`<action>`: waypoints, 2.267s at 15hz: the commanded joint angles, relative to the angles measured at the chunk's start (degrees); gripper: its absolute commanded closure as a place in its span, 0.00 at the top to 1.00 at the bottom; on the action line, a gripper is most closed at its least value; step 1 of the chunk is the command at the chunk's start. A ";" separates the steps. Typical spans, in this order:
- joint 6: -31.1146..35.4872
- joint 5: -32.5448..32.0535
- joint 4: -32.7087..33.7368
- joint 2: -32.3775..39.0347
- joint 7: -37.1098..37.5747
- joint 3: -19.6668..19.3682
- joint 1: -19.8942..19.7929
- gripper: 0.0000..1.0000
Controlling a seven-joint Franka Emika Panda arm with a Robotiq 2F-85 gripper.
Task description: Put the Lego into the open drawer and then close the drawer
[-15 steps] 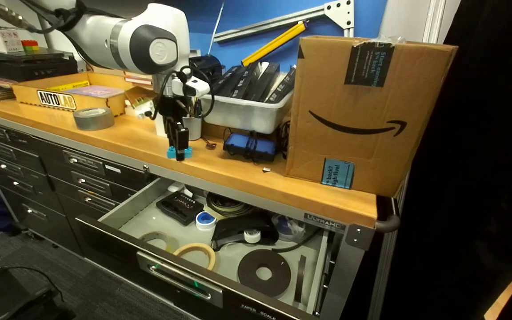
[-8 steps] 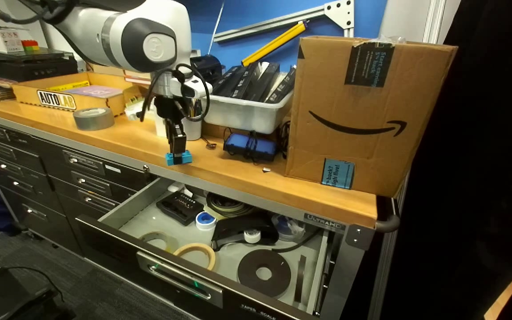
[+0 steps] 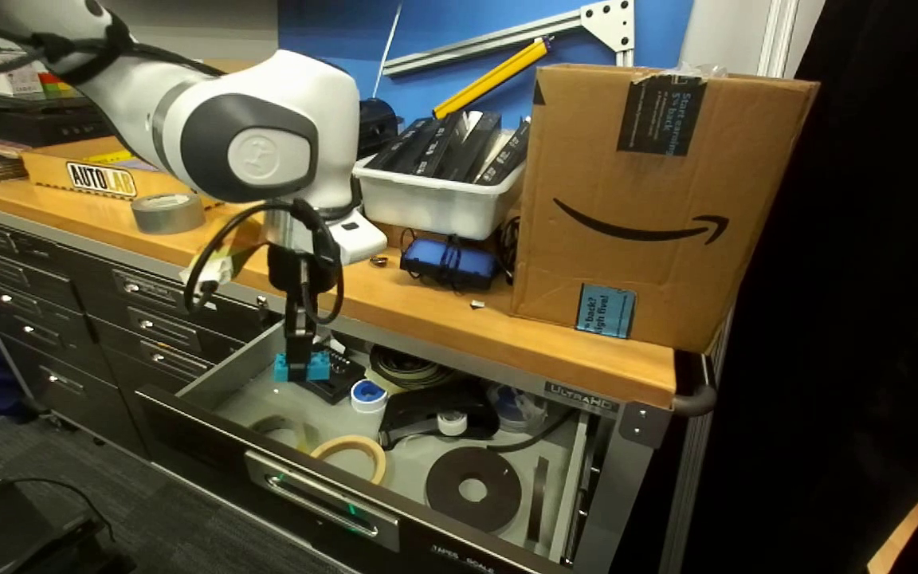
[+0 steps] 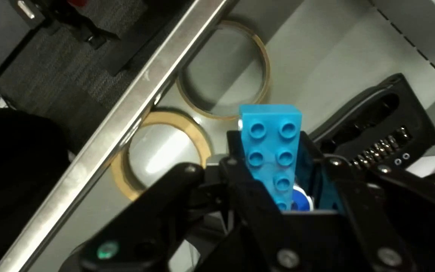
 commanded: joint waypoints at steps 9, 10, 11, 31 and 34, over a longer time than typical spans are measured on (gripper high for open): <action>1.63 4.23 -8.20 -5.23 -2.99 -2.27 -2.86 1.00; -1.18 3.01 -8.87 -5.55 -2.88 -2.64 -3.55 1.00; -7.03 4.59 -8.82 -5.38 -8.58 -3.36 -3.93 1.00; 7.03 -2.16 -3.13 12.31 9.32 -4.27 -0.27 1.00; 10.26 -6.69 0.92 15.39 20.51 -4.64 2.24 1.00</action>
